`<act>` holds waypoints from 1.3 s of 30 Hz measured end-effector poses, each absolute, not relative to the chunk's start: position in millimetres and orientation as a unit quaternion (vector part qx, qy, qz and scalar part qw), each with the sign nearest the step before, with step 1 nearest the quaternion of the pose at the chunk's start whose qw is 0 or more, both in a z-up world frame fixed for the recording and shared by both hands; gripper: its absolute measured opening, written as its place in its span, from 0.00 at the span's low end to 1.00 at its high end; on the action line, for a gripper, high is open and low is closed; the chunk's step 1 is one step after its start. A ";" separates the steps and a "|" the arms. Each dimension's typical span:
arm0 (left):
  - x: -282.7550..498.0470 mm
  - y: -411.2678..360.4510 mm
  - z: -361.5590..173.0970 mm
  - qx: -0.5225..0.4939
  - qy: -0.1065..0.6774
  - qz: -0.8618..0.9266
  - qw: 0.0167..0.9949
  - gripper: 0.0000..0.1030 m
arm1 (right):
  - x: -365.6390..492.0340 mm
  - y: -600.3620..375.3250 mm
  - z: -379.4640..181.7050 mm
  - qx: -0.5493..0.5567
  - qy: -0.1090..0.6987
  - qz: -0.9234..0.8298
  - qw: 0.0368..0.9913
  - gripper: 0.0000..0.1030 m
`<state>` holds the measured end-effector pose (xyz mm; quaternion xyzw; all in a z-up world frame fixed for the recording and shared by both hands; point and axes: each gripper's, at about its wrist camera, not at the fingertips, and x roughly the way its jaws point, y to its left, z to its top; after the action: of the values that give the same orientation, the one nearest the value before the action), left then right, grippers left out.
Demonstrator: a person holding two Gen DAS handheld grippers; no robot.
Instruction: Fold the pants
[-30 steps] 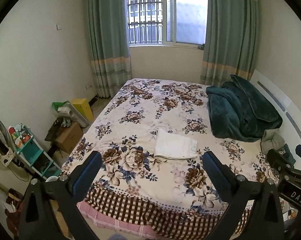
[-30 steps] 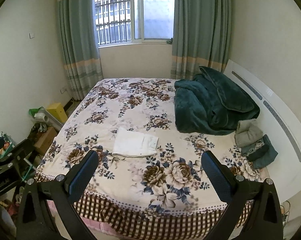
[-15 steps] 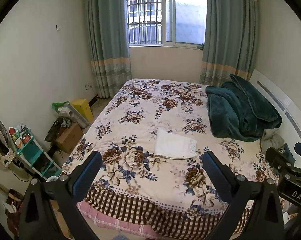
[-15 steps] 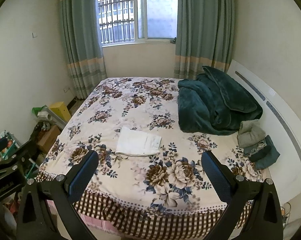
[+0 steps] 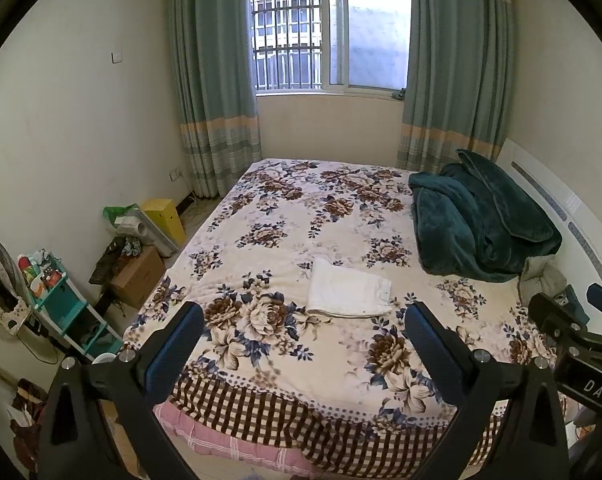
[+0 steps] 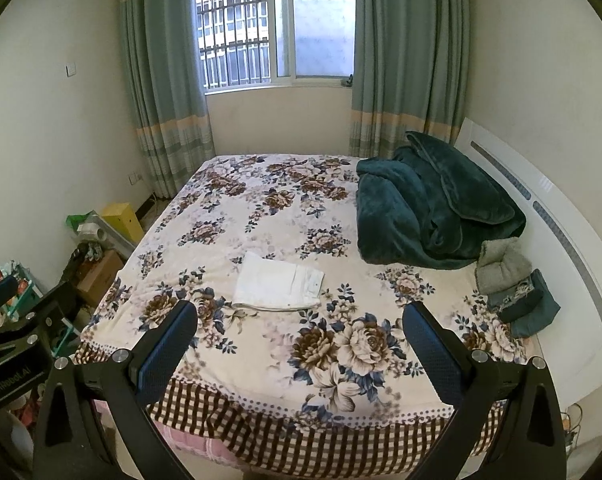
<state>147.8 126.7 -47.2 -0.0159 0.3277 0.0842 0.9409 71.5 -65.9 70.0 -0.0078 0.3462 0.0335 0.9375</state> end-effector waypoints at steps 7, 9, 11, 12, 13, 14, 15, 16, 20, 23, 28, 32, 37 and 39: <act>144.9 128.3 -43.6 -0.016 0.326 0.082 0.942 1.00 | 69.3 -67.1 70.3 -0.008 0.344 0.030 0.938 1.00; 140.6 129.0 -42.6 -0.016 0.323 0.081 0.943 1.00 | 67.8 -67.8 70.4 -0.007 0.344 0.030 0.938 1.00; 139.7 129.3 -41.8 -0.015 0.323 0.081 0.943 1.00 | 68.1 -67.5 70.4 -0.008 0.344 0.031 0.938 1.00; 139.5 129.3 -41.7 -0.016 0.323 0.080 0.943 1.00 | 67.9 -67.9 70.2 -0.007 0.344 0.031 0.938 1.00; 139.9 128.8 -41.8 -0.016 0.323 0.081 0.943 1.00 | 67.9 -67.9 70.2 -0.007 0.345 0.031 0.938 1.00; 139.8 128.6 -41.8 -0.015 0.323 0.081 0.943 1.00 | 68.0 -68.0 70.3 -0.007 0.344 0.032 0.938 1.00; 139.4 128.4 -41.7 -0.016 0.323 0.081 0.943 1.00 | 67.5 -68.4 70.2 -0.007 0.344 0.032 0.938 1.00; 139.1 127.8 -42.0 -0.016 0.323 0.082 0.943 1.00 | 67.6 -68.5 70.1 -0.008 0.344 0.032 0.938 1.00; 138.4 128.0 -40.8 -0.015 0.322 0.083 0.943 1.00 | 67.7 -68.8 69.9 -0.007 0.345 0.032 0.938 1.00; 139.0 128.6 -41.2 -0.016 0.323 0.081 0.943 1.00 | 64.7 -68.3 70.5 -0.006 0.345 0.030 0.938 1.00; 138.9 131.6 -37.1 -0.013 0.324 0.080 0.942 1.00 | 61.6 -69.5 69.9 -0.009 0.348 0.026 0.937 1.00; 138.9 131.5 -37.3 -0.012 0.323 0.080 0.943 1.00 | 53.7 -67.8 68.5 -0.006 0.351 0.023 0.936 1.00; 137.6 131.8 -36.8 -0.012 0.323 0.080 0.943 1.00 | 52.1 -68.1 68.6 -0.005 0.351 0.022 0.936 1.00; 136.8 132.3 -36.1 -0.012 0.323 0.082 0.943 1.00 | 52.7 -68.6 68.7 -0.006 0.350 0.023 0.936 1.00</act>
<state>136.8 132.3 -36.1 -0.0119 0.3228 0.0817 0.9429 52.7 -68.6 68.7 -0.0059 0.3501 0.0228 0.9364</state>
